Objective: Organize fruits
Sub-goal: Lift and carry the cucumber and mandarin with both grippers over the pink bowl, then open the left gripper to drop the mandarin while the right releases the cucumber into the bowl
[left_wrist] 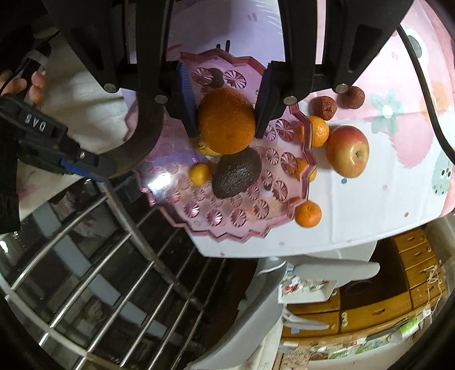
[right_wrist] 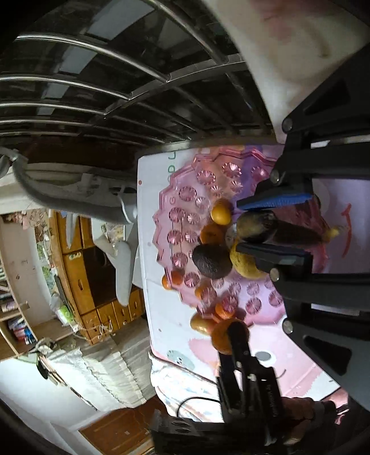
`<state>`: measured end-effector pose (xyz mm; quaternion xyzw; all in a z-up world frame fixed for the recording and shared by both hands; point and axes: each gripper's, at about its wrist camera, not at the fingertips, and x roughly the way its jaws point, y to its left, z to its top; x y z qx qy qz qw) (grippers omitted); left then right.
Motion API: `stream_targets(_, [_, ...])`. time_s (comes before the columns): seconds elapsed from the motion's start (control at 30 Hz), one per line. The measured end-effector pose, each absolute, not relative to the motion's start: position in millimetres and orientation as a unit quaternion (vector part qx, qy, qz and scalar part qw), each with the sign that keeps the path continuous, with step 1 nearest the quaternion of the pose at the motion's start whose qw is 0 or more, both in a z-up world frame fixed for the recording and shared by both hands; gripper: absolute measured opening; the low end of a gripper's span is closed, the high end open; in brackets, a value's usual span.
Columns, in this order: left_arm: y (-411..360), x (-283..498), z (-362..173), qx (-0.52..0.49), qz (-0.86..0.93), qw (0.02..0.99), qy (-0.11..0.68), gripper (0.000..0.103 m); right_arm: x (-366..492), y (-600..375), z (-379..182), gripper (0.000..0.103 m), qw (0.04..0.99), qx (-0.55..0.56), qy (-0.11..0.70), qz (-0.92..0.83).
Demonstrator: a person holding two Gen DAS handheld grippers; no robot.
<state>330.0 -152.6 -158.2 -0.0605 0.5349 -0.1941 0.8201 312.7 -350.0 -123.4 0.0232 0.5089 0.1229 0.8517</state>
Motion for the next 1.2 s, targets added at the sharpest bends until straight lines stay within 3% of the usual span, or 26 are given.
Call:
stream_targets(0.27, [-155, 336, -179, -0.05, -0.161, 0.812, 0.559, 0.038, 338, -368, -152, 0.025, 0.838, 0.049, 0.537, 0.087])
stream_targets(0.33, [-155, 337, -181, -0.047, -0.153, 0.809, 0.565, 0.038, 340, -368, -156, 0.031, 0.833, 0.041, 0.547, 0.077])
stream_targets(0.37, [-154, 337, -182, -0.046, -0.15, 0.808, 0.568, 0.04, 340, -369, -158, 0.032, 0.83, 0.043, 0.55, 0.075])
stream_targets(0.47, [-150, 334, -177, -0.054, -0.148, 0.811, 0.564, 0.059, 339, -372, -160, 0.04, 0.827, 0.058, 0.555, 0.068])
stream_targets(0.6, [-143, 328, -168, -0.057, -0.144, 0.816, 0.557, 0.066, 336, -372, -157, 0.041, 0.824, 0.066, 0.558, 0.066])
stream_targets(1.07, [-94, 272, -152, -0.079, -0.137, 0.819, 0.552, 0.078, 306, -336, -143, 0.043, 0.817, 0.078, 0.569, 0.062])
stream_targets(1.2, [-72, 252, -151, -0.079, -0.136, 0.813, 0.561, 0.08, 290, -319, -145, 0.047, 0.806, 0.093, 0.582, 0.055])
